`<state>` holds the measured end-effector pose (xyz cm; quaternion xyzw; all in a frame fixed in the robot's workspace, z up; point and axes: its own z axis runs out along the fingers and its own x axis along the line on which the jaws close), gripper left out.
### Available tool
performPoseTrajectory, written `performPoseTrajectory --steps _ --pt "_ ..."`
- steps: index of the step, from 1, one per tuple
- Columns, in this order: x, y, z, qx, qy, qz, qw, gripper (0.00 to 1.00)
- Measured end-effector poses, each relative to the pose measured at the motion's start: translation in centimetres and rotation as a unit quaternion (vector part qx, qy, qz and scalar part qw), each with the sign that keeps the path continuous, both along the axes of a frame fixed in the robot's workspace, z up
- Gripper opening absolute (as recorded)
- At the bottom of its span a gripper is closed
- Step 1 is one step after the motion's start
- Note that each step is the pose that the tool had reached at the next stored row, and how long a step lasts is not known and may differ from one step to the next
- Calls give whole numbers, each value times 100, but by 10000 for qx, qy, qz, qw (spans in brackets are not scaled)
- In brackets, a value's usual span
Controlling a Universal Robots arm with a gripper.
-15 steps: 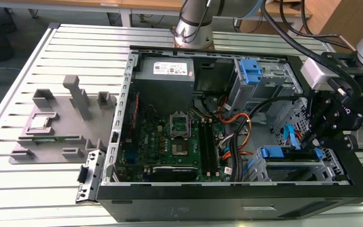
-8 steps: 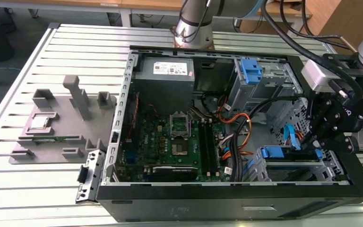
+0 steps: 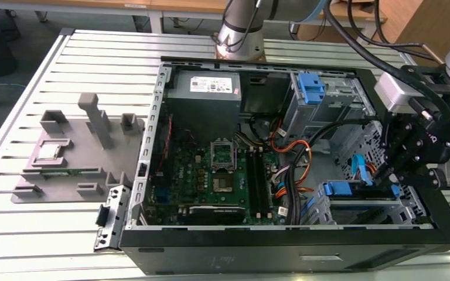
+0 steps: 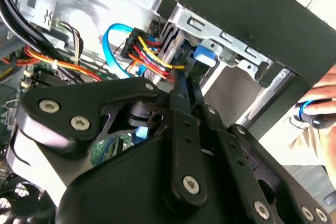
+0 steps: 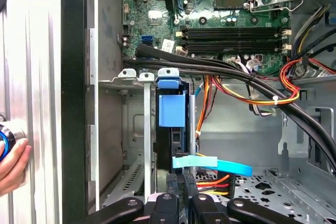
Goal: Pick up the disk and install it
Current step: 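Insert the second disk wire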
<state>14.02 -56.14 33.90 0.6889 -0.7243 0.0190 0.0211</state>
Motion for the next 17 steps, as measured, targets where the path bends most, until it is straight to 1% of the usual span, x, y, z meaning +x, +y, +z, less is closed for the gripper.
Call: performPoseTrajectory --steps 4,10,17 --pt "0 -4 0 0 0 0 10000 16" --pt "-32 -8 -3 0 -12 0 10000 16" --pt "-37 -8 -27 1 -15 0 10000 16"
